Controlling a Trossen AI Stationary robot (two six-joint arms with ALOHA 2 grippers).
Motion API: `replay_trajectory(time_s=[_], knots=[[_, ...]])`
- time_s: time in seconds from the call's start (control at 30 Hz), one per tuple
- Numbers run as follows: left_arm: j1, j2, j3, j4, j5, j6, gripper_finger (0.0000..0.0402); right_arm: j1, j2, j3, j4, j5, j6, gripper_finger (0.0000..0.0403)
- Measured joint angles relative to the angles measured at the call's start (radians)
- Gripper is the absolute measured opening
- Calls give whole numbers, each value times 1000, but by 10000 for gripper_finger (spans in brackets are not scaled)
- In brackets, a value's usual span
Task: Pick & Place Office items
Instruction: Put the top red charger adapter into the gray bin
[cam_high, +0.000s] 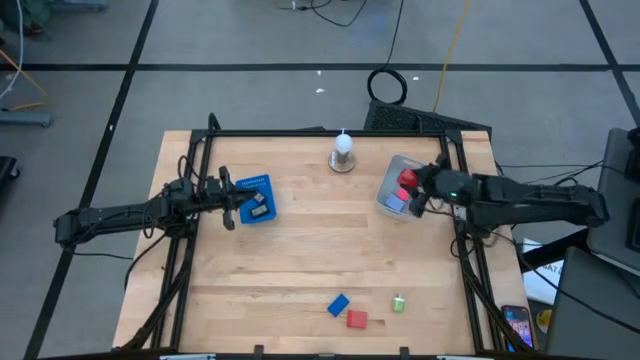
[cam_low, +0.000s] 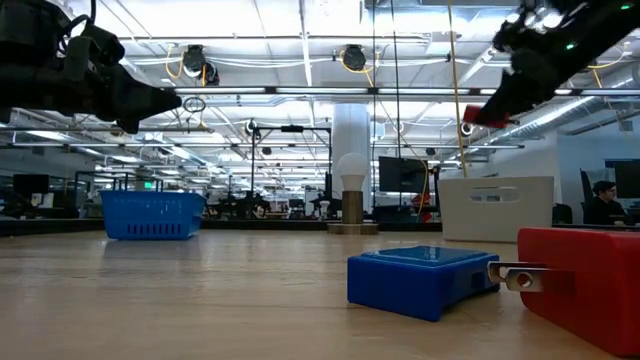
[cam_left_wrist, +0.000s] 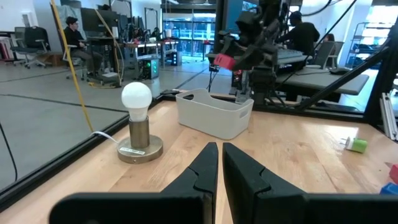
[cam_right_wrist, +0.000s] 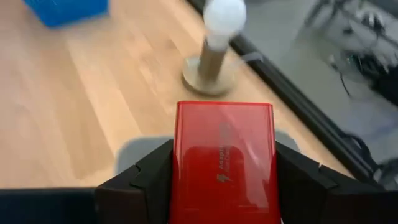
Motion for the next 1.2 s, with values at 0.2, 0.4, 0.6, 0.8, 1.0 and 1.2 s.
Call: replay_trajectory(time_s=[0.2,0.4,0.6,0.8,1.0,1.2], knots=[[0,0,0,-20,0,-1,24,-132,196,28,-22,-136,-20,205],[0,0,0,-26,0,-1,24,-237,326,28,4,-171,-51,205],[0,0,0,-26,0,-1,24,-314,421,28,78,-287,-97,205],[0,0,0,-27,0,-1,24,-368,506,28,84,-294,-120,205],[0,0,0,-28,0,3,24,-390,569,28,138,-336,-175,205],[0,0,0,-38,0,7,24,-404,622,28,167,-372,-206,205]])
